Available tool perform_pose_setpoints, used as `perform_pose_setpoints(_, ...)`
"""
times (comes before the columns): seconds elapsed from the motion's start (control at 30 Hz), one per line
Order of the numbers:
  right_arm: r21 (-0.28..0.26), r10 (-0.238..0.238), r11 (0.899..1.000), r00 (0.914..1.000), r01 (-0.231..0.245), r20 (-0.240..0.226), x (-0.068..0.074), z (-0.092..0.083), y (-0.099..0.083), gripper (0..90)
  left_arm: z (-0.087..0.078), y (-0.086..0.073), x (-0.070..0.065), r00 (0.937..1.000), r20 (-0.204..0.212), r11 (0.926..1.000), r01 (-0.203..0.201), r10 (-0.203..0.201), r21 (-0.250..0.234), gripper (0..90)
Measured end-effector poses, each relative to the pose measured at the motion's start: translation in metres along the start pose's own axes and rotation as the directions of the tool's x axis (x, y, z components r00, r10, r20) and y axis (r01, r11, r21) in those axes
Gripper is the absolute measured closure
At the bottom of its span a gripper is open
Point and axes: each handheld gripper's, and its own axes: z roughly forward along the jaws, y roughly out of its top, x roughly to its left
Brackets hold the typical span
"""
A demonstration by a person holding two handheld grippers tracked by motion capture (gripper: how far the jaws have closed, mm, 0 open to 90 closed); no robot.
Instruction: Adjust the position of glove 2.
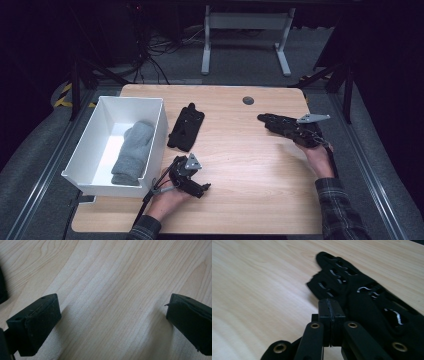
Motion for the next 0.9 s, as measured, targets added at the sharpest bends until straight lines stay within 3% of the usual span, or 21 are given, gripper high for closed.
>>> perform_pose_setpoints(0.27, 0.053, 0.024, 0.998, 0.9974, -0.028, 0.068, -0.029, 0.014, 0.002, 90.0, 0.0, 0.0, 0.001, 1.0, -0.004, 1.0, 0.003, -0.003, -0.002, 0.0)
perform_pose_setpoints(0.4, 0.087, 0.042, 0.995, 0.9967, -0.048, 0.069, -0.036, 0.018, -0.006, 90.0, -0.001, -0.001, 0.002, 1.0, 0.005, 1.0, -0.008, 0.008, -0.001, 0.1)
perform_pose_setpoints(0.5, 0.11, 0.043, 0.993, 0.9966, -0.05, 0.071, -0.036, 0.022, -0.012, 90.0, -0.002, -0.002, 0.003, 0.9996, 0.018, 0.9998, -0.022, 0.022, -0.003, 0.4)
perform_pose_setpoints(0.63, 0.091, 0.051, 0.994, 0.9965, -0.057, 0.066, -0.034, 0.019, -0.017, 90.0, -0.002, -0.002, 0.003, 0.9995, 0.02, 0.9997, -0.023, 0.023, -0.004, 0.4)
perform_pose_setpoints(0.9, 0.1, 0.034, 0.994, 0.9984, -0.039, 0.045, -0.019, 0.007, -0.025, 90.0, -0.002, -0.002, 0.003, 0.9995, 0.025, 0.9998, -0.021, 0.021, -0.003, 0.4)
